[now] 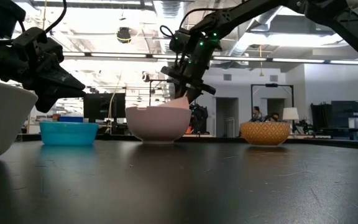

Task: Nest bowls inside each other
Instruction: Stack the light orange bowl on top of the light purple bowl

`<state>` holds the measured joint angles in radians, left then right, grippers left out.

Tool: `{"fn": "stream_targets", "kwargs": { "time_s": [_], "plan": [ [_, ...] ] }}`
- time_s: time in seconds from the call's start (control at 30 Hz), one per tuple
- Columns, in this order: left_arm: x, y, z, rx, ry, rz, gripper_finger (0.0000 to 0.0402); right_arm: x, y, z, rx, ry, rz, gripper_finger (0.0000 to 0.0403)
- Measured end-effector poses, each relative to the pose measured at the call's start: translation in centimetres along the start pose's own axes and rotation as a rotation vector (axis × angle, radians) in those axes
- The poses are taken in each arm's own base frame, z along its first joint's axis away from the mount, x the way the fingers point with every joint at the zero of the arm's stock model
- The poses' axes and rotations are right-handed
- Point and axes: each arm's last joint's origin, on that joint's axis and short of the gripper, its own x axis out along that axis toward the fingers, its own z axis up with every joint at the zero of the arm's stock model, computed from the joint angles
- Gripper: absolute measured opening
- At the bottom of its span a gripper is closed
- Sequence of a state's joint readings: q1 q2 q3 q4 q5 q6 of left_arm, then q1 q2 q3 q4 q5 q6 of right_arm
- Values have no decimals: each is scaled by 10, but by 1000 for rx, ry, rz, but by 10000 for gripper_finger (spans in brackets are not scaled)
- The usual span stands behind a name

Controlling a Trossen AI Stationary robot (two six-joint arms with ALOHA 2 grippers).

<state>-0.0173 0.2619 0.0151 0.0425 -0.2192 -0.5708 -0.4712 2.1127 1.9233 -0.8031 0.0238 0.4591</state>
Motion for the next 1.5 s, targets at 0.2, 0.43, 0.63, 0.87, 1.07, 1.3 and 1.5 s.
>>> {"fn": "stream_targets", "kwargs": {
  "time_s": [0.2,0.43,0.63,0.87,1.07,1.3,1.5],
  "plan": [
    [0,0,0,-1,1,-2,88,-23,2,16,-41,-40,13,218],
    [0,0,0,2,1,-1,88,-43,18,17,-106,-30,58,230],
    [0,0,0,10,1,-1,88,-40,58,-23,-270,79,1,203],
    [0,0,0,28,1,-1,88,-30,103,-68,-412,-60,-224,167],
    [0,0,0,28,1,0,88,-26,109,-79,-412,-62,-257,147],
    [0,0,0,28,1,-1,88,-23,105,-79,-404,-37,-267,137],
    [0,0,0,27,2,-1,88,-23,103,-84,-414,29,-247,137]
  ]
}}
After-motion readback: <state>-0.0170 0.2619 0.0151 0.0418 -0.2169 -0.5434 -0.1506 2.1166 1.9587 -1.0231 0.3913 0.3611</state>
